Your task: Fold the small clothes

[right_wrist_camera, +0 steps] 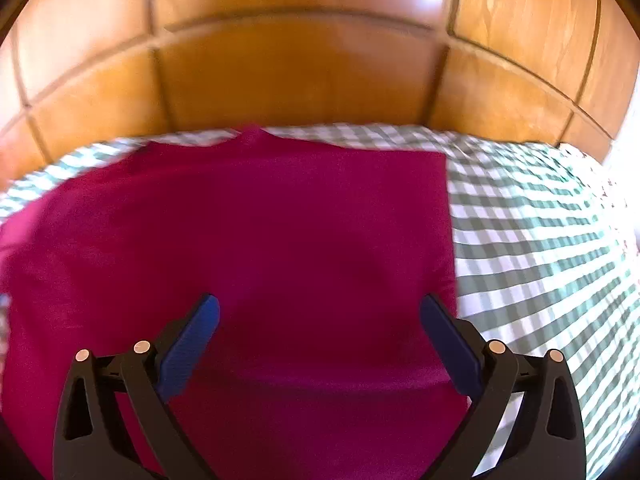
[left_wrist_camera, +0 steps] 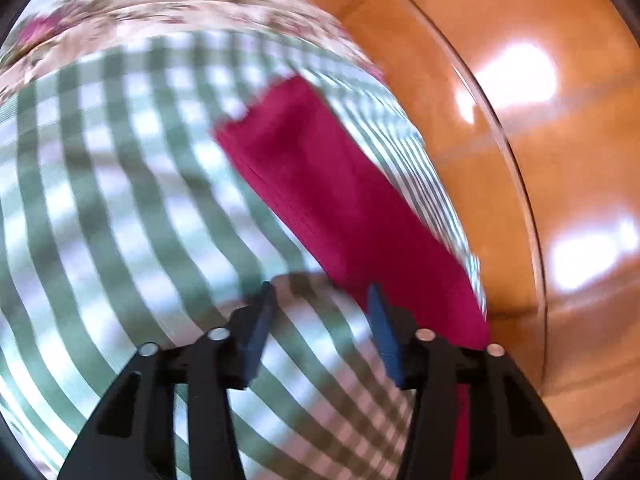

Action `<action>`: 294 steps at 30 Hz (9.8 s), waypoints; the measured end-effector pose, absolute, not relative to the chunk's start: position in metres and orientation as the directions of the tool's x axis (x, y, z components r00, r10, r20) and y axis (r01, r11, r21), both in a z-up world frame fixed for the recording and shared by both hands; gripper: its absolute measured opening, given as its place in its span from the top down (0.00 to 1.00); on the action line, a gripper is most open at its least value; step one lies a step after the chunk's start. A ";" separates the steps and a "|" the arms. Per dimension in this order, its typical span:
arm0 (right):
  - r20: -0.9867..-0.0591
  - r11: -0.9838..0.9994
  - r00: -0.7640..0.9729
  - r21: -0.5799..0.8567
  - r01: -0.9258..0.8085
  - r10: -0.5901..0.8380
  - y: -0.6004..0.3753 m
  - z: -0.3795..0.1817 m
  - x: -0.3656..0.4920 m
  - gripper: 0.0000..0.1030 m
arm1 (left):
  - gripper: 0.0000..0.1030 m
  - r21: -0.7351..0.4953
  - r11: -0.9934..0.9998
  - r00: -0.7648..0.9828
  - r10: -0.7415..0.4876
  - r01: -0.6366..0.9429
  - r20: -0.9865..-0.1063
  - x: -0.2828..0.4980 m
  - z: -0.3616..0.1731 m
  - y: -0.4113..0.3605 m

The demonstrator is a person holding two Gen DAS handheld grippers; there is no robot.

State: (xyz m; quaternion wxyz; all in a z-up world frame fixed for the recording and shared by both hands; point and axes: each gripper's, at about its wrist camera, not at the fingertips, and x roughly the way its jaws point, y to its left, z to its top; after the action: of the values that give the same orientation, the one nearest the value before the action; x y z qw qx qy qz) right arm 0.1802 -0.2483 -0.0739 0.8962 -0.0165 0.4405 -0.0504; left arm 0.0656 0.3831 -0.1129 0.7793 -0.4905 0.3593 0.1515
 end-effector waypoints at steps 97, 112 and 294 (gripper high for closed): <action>-0.732 0.982 0.676 0.176 0.074 0.080 -0.307 -0.039 0.168 0.38 | 0.51 -0.294 0.947 0.671 -0.303 0.131 -0.677 0.169 -0.052 0.058; -0.782 0.997 0.620 0.073 0.000 0.058 -0.269 -0.095 0.209 0.05 | 0.41 -0.363 0.932 0.637 -0.275 -0.008 -0.720 0.219 -0.076 0.089; -0.815 0.955 0.535 0.292 0.049 0.221 -0.388 -0.073 -0.067 0.41 | 0.63 -0.382 0.914 0.498 -0.397 0.136 -0.771 -0.010 -0.077 0.140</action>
State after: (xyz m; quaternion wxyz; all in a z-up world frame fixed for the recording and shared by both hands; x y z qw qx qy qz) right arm -0.0668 -0.3879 -0.0732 0.8647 0.1412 0.4795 0.0497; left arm -0.0097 0.1400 -0.0770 0.8544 -0.1369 0.4764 -0.1557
